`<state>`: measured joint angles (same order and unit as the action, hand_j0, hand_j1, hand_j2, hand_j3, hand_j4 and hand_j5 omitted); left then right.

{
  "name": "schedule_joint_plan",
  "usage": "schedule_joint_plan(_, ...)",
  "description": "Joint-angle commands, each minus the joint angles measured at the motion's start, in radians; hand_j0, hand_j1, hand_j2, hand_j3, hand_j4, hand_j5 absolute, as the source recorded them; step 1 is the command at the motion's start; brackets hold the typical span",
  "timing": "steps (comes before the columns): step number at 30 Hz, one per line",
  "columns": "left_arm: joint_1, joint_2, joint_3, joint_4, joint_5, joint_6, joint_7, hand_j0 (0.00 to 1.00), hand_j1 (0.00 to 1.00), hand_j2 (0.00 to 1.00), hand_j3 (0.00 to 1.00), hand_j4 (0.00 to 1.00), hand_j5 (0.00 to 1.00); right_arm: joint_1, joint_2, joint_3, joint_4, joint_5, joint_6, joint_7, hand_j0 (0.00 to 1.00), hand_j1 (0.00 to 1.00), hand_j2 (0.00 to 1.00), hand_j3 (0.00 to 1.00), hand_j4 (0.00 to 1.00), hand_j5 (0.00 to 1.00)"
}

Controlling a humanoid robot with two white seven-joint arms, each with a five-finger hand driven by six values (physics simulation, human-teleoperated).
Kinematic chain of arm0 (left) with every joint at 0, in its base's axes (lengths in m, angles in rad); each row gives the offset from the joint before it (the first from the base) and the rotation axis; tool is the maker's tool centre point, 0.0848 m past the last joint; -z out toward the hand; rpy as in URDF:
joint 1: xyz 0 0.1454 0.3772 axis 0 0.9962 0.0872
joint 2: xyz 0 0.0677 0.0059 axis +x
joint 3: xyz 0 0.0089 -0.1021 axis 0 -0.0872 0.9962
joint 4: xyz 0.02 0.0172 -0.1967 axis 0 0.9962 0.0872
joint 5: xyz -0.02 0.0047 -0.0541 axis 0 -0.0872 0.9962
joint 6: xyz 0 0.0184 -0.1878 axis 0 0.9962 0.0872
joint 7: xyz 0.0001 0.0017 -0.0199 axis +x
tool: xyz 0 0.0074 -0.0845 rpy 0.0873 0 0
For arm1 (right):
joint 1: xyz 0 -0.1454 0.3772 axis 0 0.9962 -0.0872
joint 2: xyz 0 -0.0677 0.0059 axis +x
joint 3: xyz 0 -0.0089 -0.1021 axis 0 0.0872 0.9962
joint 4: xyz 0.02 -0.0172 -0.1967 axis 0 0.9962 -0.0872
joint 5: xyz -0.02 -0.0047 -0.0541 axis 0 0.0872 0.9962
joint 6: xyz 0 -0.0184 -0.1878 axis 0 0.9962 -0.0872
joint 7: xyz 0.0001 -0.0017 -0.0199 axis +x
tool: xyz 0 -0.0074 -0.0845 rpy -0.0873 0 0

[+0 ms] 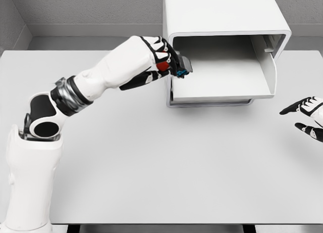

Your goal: Slide open multi-storey tabletop storage cabinets and put open load switch and slide close multi-storey tabletop storage cabinets

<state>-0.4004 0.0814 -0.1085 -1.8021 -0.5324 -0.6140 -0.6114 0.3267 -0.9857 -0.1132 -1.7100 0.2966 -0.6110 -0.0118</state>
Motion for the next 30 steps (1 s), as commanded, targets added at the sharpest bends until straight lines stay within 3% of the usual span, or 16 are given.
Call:
schedule_joint_plan(1,0.000,-0.017,-0.014,0.000,-0.018,0.003,0.001,0.36,0.36,0.36,0.36,0.36,0.36,-0.002,-0.001,0.000,0.000,-0.007,0.000,0.000,0.65,0.65,0.65,0.65,0.65,0.65)
schedule_joint_plan(7,-0.002,-0.060,-0.054,0.000,-0.044,0.003,0.001,0.37,0.37,0.37,0.37,0.37,0.37,0.000,0.001,0.000,-0.005,-0.007,0.000,0.000,0.65,0.65,0.65,0.65,0.65,0.65)
schedule_joint_plan(18,-0.015,-0.081,-0.069,0.000,-0.201,0.003,0.001,0.37,0.37,0.37,0.37,0.37,0.37,0.002,0.002,0.000,-0.005,-0.007,0.000,0.000,0.65,0.65,0.65,0.65,0.65,0.65)
schedule_joint_plan(26,-0.052,-0.081,-0.128,0.001,-0.224,0.003,0.001,0.38,0.38,0.38,0.38,0.38,0.38,0.006,0.006,0.000,-0.003,-0.007,0.000,0.000,0.65,0.65,0.65,0.65,0.65,0.65)
schedule_joint_plan(30,-0.060,-0.081,-0.125,0.009,-0.232,0.003,0.001,0.37,0.37,0.37,0.37,0.37,0.37,0.008,0.006,0.000,-0.006,-0.008,0.000,0.000,0.66,0.66,0.66,0.66,0.66,0.66)
